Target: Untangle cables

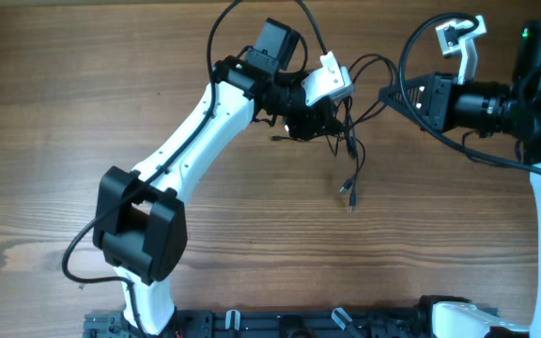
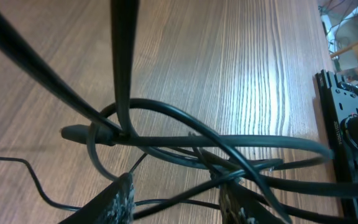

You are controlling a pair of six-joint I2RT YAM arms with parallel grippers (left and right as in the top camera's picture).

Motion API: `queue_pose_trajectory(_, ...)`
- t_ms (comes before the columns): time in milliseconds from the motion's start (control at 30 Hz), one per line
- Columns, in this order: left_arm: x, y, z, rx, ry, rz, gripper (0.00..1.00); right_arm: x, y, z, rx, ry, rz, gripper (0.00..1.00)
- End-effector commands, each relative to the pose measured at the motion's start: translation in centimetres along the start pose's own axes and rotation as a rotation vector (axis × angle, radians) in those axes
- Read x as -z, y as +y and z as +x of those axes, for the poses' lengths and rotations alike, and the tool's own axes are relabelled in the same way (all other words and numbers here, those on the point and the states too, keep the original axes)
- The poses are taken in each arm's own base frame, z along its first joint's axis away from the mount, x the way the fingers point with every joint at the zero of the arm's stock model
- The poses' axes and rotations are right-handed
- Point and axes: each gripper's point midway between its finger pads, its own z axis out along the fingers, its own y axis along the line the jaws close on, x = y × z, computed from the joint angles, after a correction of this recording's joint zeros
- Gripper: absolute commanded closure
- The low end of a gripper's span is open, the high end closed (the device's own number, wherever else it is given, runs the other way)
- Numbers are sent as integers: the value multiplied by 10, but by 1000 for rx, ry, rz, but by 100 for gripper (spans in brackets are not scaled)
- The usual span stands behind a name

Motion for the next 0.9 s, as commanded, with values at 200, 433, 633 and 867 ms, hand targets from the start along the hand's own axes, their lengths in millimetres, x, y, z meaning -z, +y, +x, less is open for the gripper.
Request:
queue_pose_trajectory(200,-22,18,28,77,74,-18,96,5,11,-3,46,-21,-31,96)
queue_pose_trajectory(433,45,34,14,127,25,-156,96,13,-47,-5,-43,-45,305,96)
queue_pose_trajectory(633,128,36,15,194,-17,-280,96,66,-132,2,-209,-109,885,96)
queue_pose_trajectory(867,184,33,23,303,-66,-367,96,81,-195,17,-345,-43,1178,96)
